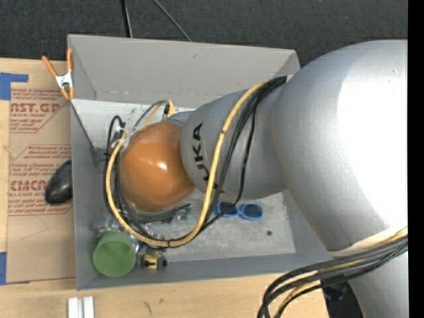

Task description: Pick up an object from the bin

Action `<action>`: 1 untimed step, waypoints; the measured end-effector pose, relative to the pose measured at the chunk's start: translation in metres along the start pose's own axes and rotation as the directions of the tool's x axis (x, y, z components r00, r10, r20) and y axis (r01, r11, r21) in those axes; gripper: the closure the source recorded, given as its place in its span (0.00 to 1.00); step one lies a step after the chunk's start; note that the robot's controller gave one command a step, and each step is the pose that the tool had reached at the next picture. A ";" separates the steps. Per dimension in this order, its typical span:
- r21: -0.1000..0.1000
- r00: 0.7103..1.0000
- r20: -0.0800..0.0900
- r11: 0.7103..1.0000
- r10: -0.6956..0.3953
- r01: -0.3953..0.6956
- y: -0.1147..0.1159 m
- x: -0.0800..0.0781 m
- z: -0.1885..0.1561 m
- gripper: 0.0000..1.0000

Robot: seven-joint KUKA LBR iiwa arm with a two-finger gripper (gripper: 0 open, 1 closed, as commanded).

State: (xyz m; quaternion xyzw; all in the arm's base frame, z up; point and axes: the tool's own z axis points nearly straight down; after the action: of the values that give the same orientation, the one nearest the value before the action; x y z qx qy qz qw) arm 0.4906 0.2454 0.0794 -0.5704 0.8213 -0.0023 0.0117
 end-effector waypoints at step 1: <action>-0.003 1.000 0.000 1.000 -0.001 0.001 0.001 0.000 0.001 1.00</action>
Offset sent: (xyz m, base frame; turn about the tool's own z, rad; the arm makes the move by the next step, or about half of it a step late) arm 0.0000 0.0000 0.0000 0.0000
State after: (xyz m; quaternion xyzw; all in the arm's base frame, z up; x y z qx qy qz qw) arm 0.4896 0.2458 0.0787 -0.5707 0.8211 -0.0011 0.0107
